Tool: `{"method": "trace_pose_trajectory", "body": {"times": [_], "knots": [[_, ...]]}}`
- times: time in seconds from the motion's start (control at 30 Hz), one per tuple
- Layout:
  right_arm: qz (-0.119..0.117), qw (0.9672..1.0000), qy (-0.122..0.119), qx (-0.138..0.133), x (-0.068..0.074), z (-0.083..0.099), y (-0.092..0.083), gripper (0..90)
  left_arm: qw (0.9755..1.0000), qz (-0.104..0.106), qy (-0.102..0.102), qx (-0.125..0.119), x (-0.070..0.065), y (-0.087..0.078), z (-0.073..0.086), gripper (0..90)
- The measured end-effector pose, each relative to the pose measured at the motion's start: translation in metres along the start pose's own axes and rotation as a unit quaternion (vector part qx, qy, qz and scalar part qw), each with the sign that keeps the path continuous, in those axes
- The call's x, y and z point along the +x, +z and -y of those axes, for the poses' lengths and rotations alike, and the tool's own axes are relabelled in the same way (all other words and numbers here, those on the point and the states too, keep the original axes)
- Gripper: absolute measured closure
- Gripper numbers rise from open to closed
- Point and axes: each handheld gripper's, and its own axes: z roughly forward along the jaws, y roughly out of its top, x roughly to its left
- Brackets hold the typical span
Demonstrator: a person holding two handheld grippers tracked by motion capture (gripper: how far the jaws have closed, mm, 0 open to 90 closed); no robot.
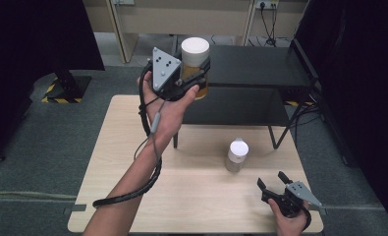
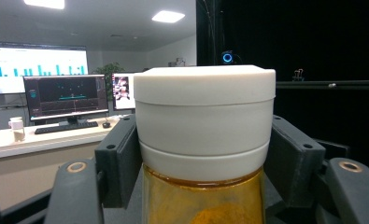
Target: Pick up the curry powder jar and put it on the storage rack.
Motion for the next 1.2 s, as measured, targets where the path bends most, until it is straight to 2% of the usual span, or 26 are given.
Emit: {"method": "trace_pose_trajectory", "body": {"times": [0.37,0.8,1.2], "knots": [[-0.001,1.0000,0.000,-0.001,0.000,0.000,0.000,11.2,0.9999,-0.014,0.004,0.004,0.007,0.019,-0.010,34.1],[-0.002,1.0000,0.000,-0.001,-0.001,0.000,0.000,11.2,0.9992,-0.027,0.018,0.023,0.016,0.041,-0.009,34.1],[-0.004,1.0000,0.000,-0.001,-0.001,0.000,0.000,11.2,0.9987,-0.035,0.017,0.034,0.021,0.050,-0.004,34.1]]}}
